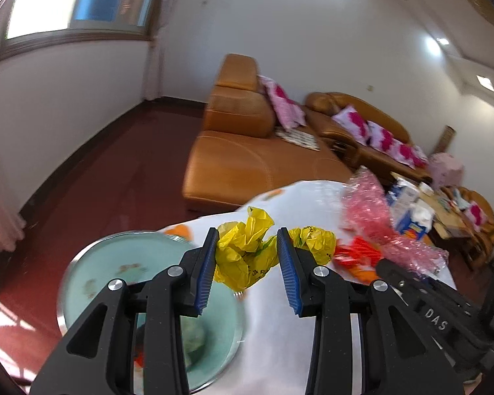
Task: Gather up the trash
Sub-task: 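Carry both items over the blue bin and open both tools to drop them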
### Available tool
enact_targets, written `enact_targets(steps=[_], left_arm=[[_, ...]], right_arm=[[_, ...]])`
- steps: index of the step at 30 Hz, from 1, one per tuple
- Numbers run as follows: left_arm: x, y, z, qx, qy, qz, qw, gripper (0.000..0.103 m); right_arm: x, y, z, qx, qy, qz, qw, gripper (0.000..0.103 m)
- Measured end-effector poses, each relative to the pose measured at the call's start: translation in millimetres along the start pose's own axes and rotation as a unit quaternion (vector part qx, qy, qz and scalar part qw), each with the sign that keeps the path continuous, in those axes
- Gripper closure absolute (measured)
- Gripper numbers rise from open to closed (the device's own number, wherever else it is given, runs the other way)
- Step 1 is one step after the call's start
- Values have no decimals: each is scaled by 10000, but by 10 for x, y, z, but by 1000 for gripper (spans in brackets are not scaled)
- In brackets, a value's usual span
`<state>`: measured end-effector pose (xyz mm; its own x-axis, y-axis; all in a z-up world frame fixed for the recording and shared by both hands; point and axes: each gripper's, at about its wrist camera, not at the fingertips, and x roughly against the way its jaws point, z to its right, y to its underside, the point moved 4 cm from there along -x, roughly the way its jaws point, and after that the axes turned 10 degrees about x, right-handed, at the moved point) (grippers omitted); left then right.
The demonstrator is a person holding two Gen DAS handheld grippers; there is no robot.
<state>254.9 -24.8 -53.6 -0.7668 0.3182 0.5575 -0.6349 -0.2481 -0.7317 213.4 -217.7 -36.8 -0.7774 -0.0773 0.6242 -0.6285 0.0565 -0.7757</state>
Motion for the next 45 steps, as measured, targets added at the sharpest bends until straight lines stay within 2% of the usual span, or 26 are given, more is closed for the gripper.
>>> enact_targets(steps=[10,14,19,27,41,45], left_arm=[[164,16,-809,405,-977,19,9944,67],[164,71,-978,523,-1222,-8,9911,67],[58,102,-1068,417,-1582,-40,9865,66],[-8,222,-1101,424,-1621,-174,9857,66],[-124,327,-1240,388,-1965,-399,9789,66],[-126,331,-1251,382,-2000,-418,9782,65]], right_arm=[[-247,108,-703,410,-425,-192,9981,84],[-402,215,-941,500,-538,-412,9964,84],[-565,296,-1057,486,-590,-665,9949,84],[-643,413,-1182,613,-594,-818,9930,84],[-891,463,-1330,895,-468,-1071,9891,83],[-959,458,-1347,895,-484,-1138,9883,78]])
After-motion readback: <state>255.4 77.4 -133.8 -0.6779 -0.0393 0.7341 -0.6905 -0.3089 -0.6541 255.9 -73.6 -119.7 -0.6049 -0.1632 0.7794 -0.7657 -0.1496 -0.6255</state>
